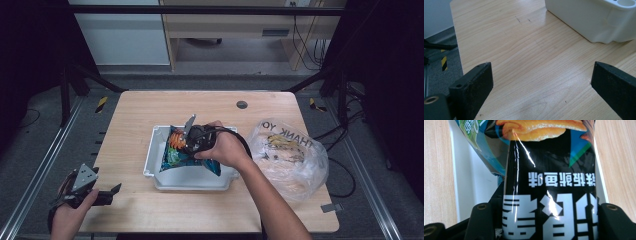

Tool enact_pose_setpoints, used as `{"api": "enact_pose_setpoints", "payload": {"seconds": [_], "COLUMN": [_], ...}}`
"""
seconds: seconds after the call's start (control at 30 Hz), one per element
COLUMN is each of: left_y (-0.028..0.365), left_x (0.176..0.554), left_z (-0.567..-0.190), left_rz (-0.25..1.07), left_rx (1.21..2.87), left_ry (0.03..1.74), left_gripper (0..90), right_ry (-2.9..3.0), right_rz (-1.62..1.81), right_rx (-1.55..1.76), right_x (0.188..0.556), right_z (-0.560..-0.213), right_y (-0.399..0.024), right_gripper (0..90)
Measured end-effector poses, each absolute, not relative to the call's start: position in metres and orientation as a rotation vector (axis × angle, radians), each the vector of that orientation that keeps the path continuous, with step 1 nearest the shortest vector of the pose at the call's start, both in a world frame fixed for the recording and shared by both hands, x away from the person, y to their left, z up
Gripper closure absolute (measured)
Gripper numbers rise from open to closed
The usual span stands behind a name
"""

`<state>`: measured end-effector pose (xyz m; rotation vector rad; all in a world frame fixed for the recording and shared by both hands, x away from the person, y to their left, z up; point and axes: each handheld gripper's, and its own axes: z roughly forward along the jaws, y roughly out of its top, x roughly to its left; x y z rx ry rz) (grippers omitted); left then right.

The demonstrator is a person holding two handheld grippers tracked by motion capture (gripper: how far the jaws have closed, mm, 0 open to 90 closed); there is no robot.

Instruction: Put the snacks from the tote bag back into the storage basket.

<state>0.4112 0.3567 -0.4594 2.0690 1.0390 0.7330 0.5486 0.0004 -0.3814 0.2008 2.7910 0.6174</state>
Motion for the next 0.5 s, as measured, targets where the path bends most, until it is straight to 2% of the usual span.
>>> {"api": "enact_pose_setpoints", "payload": {"seconds": [0.5], "left_y": [0.3572], "left_x": [0.4114], "left_z": [-0.4595], "left_rz": [0.734], "left_rx": [2.067], "left_ry": [1.037], "left_gripper": [3.5], "right_ry": [2.806], "right_rz": [0.602], "right_rx": [0.203], "right_x": [0.5512], "right_z": [-0.3895], "right_y": [0.0029], "right_gripper": [41.5]}}
